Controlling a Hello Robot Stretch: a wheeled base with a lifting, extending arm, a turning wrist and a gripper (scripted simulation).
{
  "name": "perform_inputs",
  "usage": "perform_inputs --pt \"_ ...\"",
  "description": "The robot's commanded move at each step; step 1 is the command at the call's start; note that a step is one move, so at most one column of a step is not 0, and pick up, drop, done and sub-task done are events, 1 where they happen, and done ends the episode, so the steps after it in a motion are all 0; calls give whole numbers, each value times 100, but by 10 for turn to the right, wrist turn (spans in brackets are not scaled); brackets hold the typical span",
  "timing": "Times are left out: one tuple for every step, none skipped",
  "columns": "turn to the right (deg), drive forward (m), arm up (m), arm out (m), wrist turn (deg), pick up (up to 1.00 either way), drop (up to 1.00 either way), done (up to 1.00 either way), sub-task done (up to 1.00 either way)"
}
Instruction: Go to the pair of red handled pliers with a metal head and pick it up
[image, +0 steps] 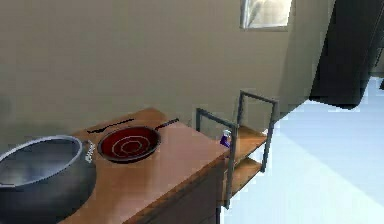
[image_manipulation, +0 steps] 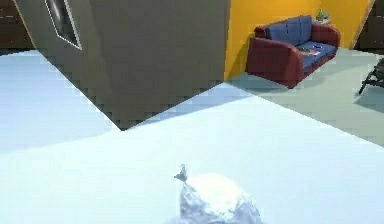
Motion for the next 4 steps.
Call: perform_inputs --pt "-450 0 0 0 0 0 0 0 0" --pt "-450 0 0 0 0 0 0 0 0" --pt "-450 0 0 0 0 0 0 0 0" --pt "-90 0 0 0 0 0 0 0 0"
